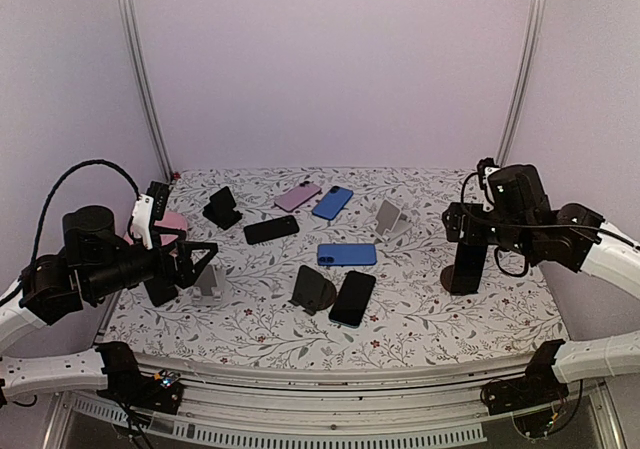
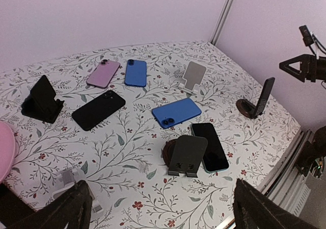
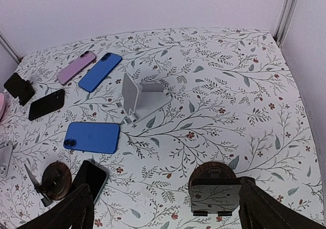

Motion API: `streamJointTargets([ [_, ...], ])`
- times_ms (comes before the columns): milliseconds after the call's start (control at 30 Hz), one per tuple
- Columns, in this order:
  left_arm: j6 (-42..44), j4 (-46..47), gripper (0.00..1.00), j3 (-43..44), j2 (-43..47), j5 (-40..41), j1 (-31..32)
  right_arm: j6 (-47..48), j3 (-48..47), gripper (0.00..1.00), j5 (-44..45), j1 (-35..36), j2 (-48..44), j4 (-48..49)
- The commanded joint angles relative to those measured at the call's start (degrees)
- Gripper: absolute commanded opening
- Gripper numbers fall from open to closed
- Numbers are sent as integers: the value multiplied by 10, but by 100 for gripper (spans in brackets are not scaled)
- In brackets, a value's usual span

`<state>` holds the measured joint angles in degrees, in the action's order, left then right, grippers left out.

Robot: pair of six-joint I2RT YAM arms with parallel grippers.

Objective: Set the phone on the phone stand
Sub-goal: Move the phone stand to the center of the board.

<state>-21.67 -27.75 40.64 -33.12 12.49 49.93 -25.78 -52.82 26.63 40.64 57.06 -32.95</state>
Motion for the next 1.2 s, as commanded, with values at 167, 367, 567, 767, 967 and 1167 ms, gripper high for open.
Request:
streamJointTargets([
  [167,2,8,97,-4,0,-4,-7,-36,-68,99,72,108,77,-3],
  [367,2,8,97,-4,0,-4,-7,-35,-90,99,85,160,129,27],
  [567,2,7,97,-2,0,-3,-7,-14,-66,99,61,163,139,99],
  [767,-7,12,97,-4,-1,-6,-7,-7,-24,99,29,161,114,165],
  [967,-23,27,97,-17,-3,-22,-8,-26,-27,99,7,160,105,170],
  [1167,-48,60,97,-40,-34,-57,-7,-24,-7,99,-51,160,77,196],
])
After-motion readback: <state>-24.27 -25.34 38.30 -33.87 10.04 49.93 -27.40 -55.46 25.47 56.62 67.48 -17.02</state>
